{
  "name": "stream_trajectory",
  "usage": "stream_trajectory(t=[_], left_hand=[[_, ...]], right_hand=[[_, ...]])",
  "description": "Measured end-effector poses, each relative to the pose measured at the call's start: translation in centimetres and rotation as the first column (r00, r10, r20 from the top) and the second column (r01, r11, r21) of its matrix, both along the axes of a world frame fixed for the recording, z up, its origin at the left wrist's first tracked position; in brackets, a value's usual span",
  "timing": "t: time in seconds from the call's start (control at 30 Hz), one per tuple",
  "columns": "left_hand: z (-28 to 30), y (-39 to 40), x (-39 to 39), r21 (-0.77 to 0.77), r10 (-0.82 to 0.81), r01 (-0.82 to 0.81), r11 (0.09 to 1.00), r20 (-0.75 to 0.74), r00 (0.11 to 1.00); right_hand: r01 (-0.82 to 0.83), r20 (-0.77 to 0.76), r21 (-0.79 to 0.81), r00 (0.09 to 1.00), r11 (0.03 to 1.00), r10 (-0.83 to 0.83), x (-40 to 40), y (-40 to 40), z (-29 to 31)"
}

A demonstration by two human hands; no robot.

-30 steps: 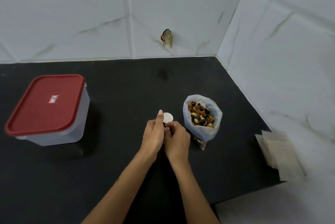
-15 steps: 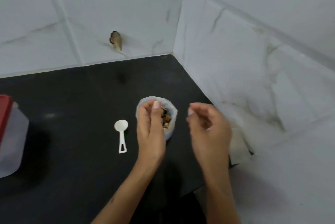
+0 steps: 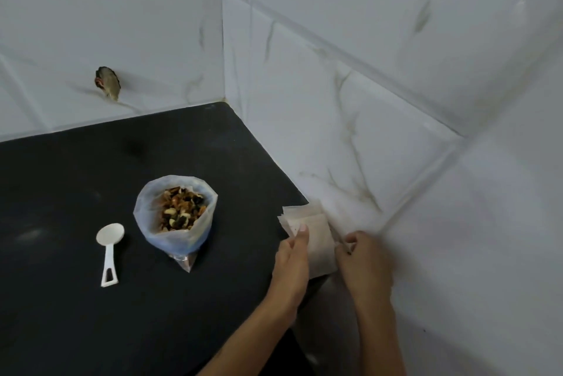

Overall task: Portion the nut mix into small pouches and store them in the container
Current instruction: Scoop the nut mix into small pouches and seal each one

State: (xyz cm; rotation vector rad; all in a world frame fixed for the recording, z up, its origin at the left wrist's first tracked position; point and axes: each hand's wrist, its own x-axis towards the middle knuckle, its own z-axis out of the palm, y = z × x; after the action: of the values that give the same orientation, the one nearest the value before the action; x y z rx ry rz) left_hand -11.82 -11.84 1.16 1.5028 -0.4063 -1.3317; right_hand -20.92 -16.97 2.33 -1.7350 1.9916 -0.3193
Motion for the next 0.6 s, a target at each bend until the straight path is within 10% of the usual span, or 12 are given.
stream_trajectory(t=[0.6], left_hand=[[0.4, -0.3, -0.2, -0.013, 0.12, -0.121, 0.993, -0.077, 0.99]], right_hand=[[-0.008, -0.041, -0.1, 0.999, 0.995, 0.004, 0.3, 0.6, 1.9]])
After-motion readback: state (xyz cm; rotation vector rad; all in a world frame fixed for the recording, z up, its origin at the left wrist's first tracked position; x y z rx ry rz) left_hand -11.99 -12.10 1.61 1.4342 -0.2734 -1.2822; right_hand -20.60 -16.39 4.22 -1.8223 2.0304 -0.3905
